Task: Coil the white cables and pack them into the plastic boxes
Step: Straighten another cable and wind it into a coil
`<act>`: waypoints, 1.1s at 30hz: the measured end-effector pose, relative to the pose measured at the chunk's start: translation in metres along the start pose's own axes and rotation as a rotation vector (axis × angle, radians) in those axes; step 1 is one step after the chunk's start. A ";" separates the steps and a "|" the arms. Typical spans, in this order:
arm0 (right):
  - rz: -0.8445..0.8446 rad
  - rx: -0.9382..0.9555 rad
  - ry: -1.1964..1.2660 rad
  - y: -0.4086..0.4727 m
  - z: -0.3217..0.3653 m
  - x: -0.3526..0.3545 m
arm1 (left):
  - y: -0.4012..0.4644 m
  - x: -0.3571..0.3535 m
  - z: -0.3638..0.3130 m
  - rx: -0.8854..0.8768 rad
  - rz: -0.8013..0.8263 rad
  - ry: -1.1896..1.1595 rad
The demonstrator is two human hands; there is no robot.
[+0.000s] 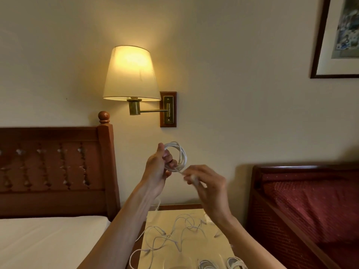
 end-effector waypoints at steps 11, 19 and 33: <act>0.031 -1.078 0.550 0.015 -0.042 0.007 | -0.008 -0.018 0.018 0.046 0.114 -0.278; 0.378 -0.876 0.253 0.029 -0.041 0.015 | -0.006 -0.010 0.029 0.071 0.067 -0.215; 0.242 -0.889 0.656 0.006 -0.038 -0.012 | -0.002 0.003 0.043 0.055 0.000 0.098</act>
Point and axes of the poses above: each hand's wrist, its own y-axis towards the middle knuckle, its own x-axis out of the back of the hand, z = x × y, the point moved 5 cm from there along y, towards the middle knuckle, and after that the axes turned 9 degrees about -y, right-handed, at the moved point
